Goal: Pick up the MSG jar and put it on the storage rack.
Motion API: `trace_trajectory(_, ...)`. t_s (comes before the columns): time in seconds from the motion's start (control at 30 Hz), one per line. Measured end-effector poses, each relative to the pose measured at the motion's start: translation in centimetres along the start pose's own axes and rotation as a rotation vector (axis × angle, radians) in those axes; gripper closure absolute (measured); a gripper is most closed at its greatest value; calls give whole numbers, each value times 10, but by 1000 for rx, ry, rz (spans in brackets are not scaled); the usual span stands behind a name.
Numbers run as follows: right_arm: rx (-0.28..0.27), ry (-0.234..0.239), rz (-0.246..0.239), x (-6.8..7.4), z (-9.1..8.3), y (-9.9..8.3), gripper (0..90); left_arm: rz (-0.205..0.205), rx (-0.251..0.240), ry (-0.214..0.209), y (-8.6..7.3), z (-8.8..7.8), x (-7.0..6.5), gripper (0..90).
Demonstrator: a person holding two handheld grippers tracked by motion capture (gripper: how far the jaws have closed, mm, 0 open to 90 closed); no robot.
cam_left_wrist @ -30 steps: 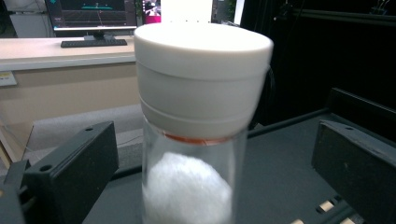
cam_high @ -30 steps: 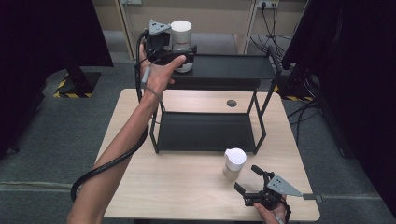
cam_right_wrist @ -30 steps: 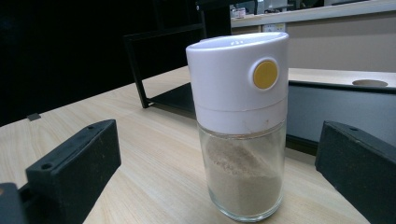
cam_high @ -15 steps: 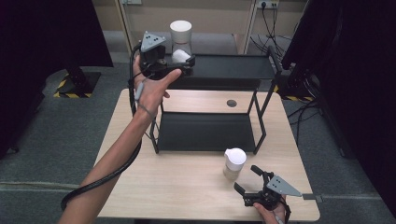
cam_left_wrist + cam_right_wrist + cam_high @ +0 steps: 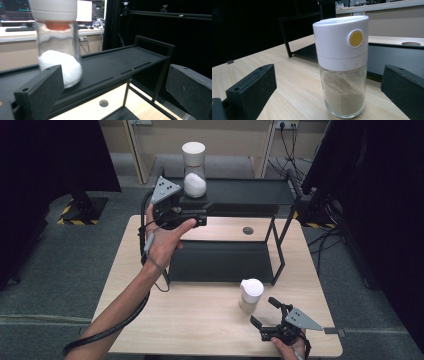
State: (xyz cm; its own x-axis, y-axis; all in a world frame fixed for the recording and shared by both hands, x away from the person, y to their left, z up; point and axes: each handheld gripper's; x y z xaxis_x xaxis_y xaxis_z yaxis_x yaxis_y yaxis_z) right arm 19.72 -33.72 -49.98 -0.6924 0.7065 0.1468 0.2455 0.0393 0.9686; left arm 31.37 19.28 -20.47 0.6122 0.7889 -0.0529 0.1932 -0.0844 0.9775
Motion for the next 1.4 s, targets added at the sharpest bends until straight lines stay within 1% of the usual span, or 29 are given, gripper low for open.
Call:
trace_trajectory(0.1,0,0,0,0,0,0,4,14,-8,-14,-7,-2,-2,5)
trace_trajectory(0.3,0,-2,0,0,0,0,4,27,-23,-53,-23,-8,-6,5)
trace_trajectory(0.5,-2,-2,0,0,-1,0,4,36,-32,-106,-44,-12,-11,5)
trace_trajectory(0.57,-2,-3,-1,0,-1,0,4,35,-35,-114,-52,-13,-15,4)
trace_trajectory(0.7,-1,-1,0,1,0,0,4,61,-39,-128,-65,-15,-20,5)
trace_trajectory(0.8,-3,-3,0,0,-1,0,4,55,-43,-144,-76,-17,-22,4)
trace_trajectory(0.93,-3,-2,-1,0,-1,0,4,70,-46,-163,-93,-20,-25,2)
trace_trajectory(1.03,-2,-3,1,1,0,0,4,55,-41,-200,-106,-21,-21,1)
trace_trajectory(1.2,-6,-6,2,0,-1,-1,4,40,-41,-219,-130,-23,-17,0)
trace_trajectory(1.27,-6,-7,4,0,-1,-1,4,38,-39,-223,-139,-24,-16,0)
trace_trajectory(1.33,-6,-7,4,0,-1,-1,4,26,-41,-232,-148,-26,-16,0)
trace_trajectory(1.4,-5,-6,3,0,-1,0,4,26,-41,-238,-159,-28,-16,0)
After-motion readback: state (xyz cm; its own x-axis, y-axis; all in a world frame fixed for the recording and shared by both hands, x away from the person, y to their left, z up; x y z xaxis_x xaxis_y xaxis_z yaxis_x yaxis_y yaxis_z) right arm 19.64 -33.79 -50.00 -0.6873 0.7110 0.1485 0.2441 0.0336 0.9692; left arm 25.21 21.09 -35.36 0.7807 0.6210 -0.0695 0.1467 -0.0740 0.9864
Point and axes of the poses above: each handheld gripper's, and its own axes: z roughly forward along the jaws, y roughly out of its top, x roughly to its left, and after that the axes turned 6 degrees about x, right-handed
